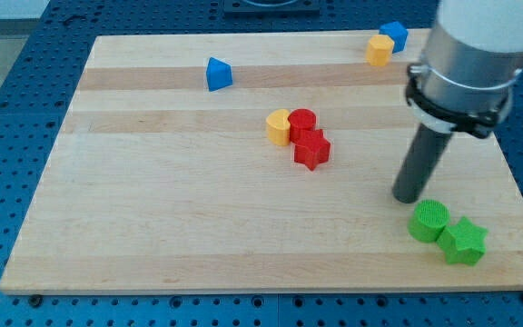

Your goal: Push the red star closer to the green circle and green star

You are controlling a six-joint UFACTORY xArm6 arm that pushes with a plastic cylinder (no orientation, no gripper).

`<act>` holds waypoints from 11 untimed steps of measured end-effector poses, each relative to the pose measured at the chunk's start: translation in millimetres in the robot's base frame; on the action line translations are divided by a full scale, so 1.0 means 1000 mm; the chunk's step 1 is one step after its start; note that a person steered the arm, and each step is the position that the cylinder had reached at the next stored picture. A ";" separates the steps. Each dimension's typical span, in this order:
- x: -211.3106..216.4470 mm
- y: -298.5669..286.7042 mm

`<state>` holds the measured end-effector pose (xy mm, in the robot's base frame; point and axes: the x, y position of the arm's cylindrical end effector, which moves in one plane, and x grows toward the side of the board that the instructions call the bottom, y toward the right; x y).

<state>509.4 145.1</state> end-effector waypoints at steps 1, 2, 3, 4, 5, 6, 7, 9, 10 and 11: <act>-0.029 -0.028; -0.073 -0.054; -0.097 -0.082; -0.090 -0.114; -0.076 -0.124; -0.049 -0.125; -0.023 -0.136; 0.012 -0.150; 0.024 -0.172; 0.043 -0.162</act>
<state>552.3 -17.1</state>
